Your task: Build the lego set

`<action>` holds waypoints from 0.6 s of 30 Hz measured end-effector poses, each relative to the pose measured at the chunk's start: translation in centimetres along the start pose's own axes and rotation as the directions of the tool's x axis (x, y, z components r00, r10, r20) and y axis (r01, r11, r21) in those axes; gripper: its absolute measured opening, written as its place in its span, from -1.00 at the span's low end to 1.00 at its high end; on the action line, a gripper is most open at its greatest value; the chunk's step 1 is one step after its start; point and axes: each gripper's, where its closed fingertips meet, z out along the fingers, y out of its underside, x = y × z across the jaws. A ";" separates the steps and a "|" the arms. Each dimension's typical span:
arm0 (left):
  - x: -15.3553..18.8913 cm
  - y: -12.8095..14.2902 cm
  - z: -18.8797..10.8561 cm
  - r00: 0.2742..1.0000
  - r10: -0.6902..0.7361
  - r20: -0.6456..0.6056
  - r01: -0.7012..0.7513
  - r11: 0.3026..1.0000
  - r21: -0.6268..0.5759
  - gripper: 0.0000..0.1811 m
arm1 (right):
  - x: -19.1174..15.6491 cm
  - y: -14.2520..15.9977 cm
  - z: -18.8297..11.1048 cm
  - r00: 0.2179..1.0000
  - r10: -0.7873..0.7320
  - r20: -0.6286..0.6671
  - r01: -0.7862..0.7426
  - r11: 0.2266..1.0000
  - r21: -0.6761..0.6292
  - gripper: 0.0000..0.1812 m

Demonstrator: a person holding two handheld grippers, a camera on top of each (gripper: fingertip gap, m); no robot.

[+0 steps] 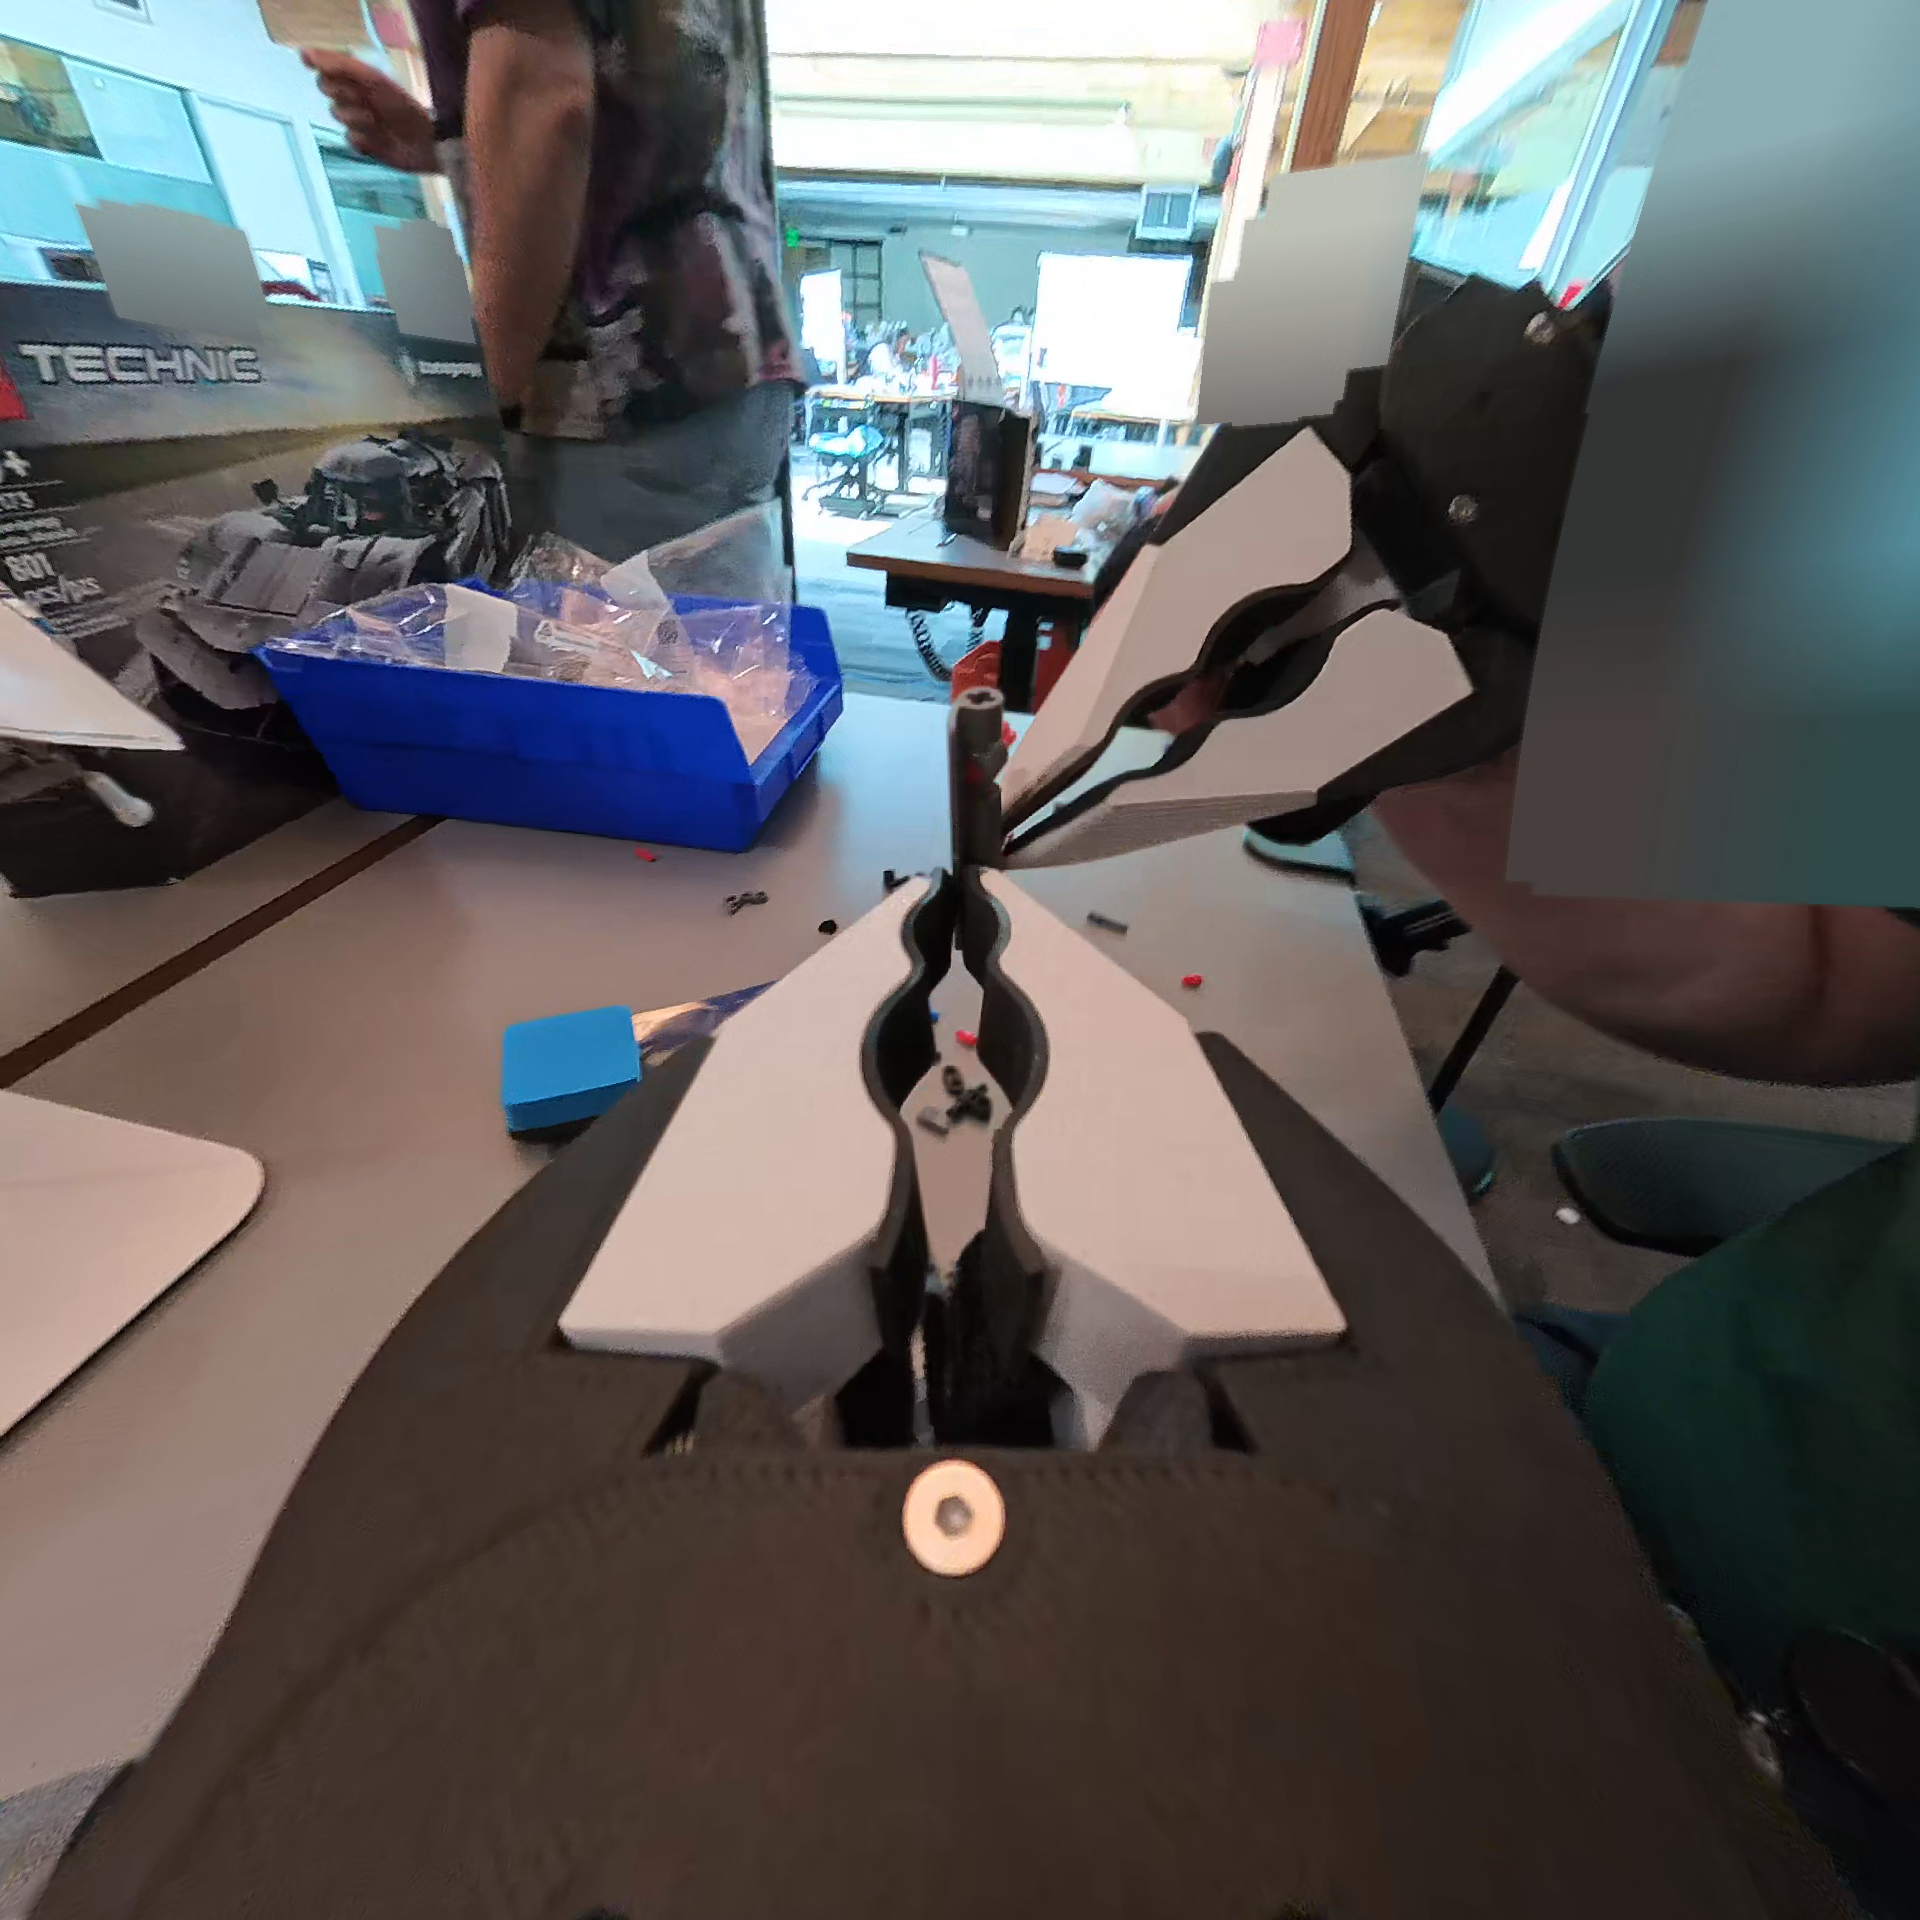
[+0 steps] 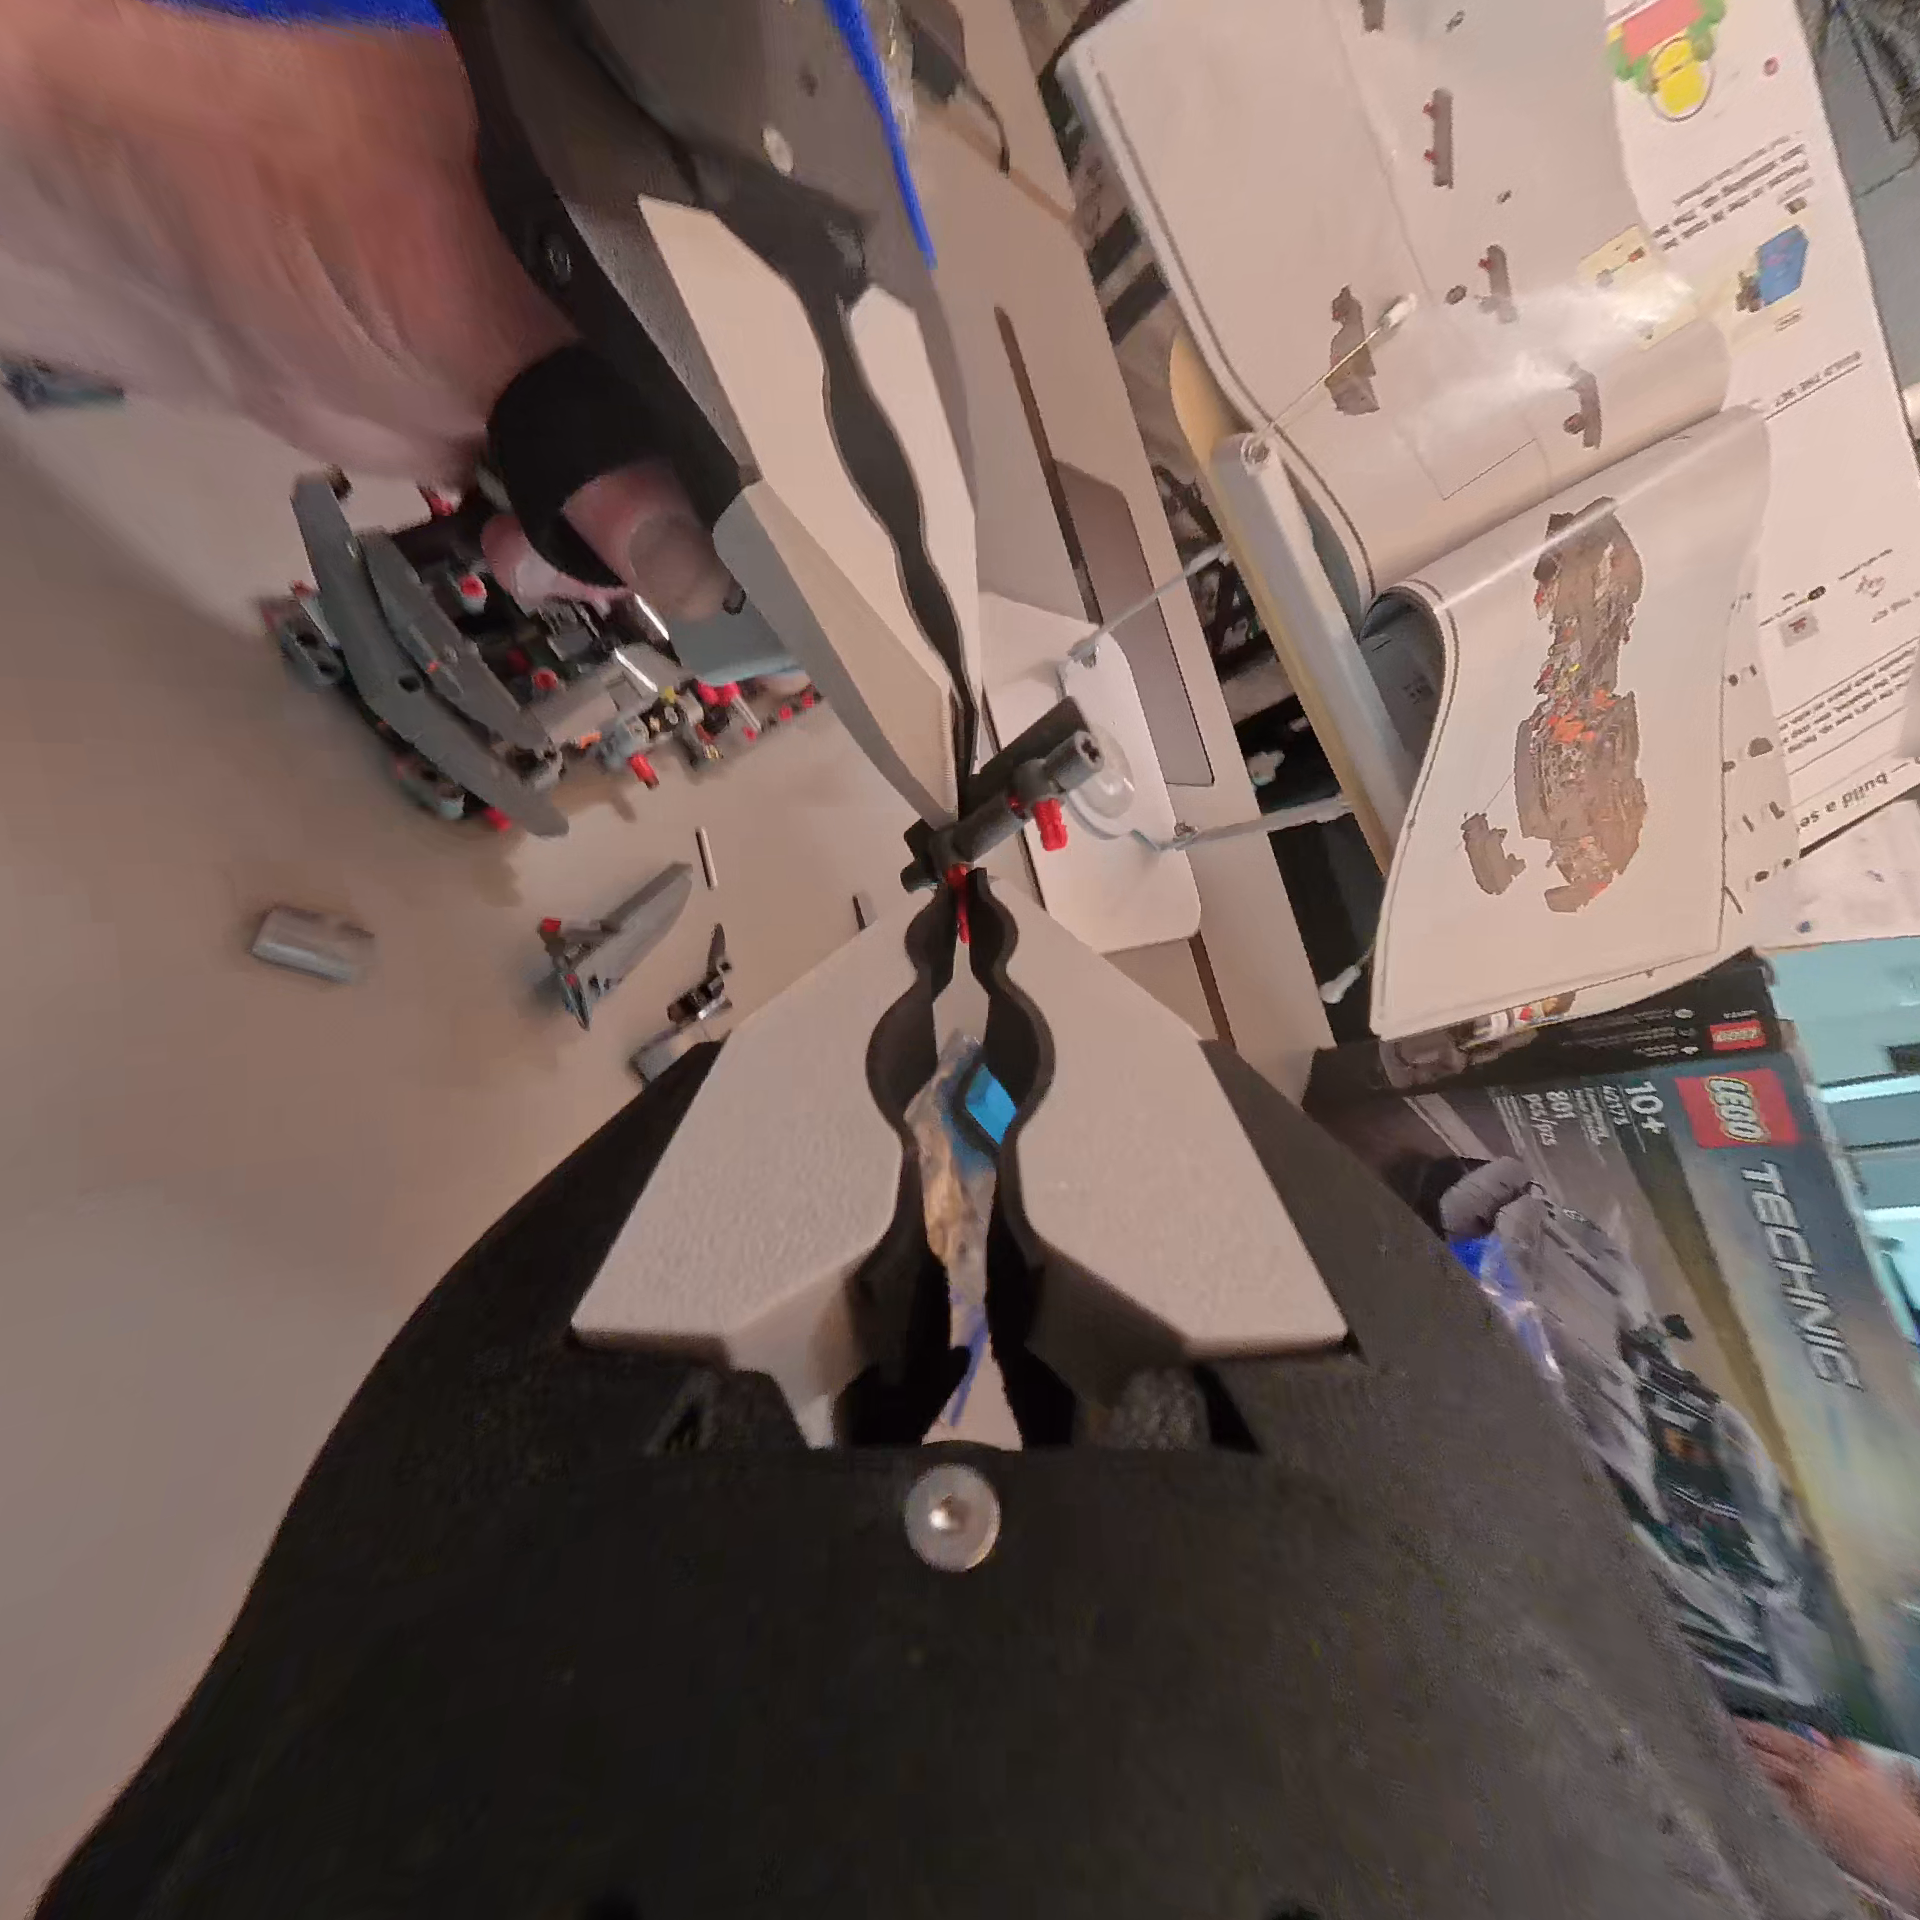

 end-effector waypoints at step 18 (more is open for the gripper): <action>-0.3 -2.0 -1.1 0.990 -0.124 -0.065 0.132 0.979 0.152 -1.00 | 1.5 -2.3 -0.4 0.999 0.034 -0.022 -0.031 0.995 0.095 -0.99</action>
